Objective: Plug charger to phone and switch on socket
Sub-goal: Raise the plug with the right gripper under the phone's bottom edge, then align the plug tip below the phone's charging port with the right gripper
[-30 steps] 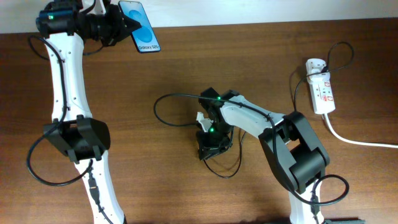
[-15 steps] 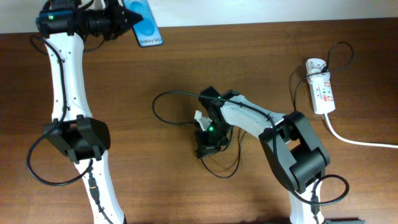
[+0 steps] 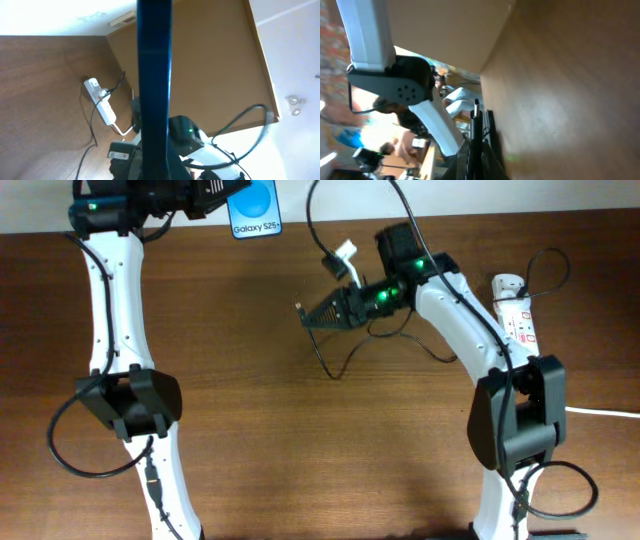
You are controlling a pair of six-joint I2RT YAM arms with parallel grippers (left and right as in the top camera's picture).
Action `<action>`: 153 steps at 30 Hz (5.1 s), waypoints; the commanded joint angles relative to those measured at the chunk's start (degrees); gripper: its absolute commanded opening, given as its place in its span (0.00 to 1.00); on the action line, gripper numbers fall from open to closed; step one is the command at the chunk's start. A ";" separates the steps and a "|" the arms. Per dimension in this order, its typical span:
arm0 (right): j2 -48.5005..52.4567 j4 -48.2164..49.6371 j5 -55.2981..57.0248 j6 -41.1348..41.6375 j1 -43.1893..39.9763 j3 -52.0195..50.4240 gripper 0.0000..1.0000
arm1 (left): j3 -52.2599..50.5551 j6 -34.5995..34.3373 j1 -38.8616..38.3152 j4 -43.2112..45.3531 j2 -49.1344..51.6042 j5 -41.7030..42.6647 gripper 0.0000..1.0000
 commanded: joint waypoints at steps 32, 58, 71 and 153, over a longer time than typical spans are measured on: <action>-1.57 33.33 3.78 34.64 5.49 12.11 0.04 | 0.94 -6.01 -0.17 3.80 -0.35 5.03 0.00; -1.46 33.86 10.86 35.45 5.75 12.11 0.04 | 0.94 -8.11 0.68 3.80 -0.35 5.01 0.00; -1.46 35.78 12.59 38.71 5.49 12.11 0.04 | 0.94 -8.09 0.68 3.91 -0.35 5.01 0.00; -1.46 54.10 20.09 63.17 8.83 12.11 0.04 | 0.94 -38.18 5.16 28.00 -0.35 -0.04 0.00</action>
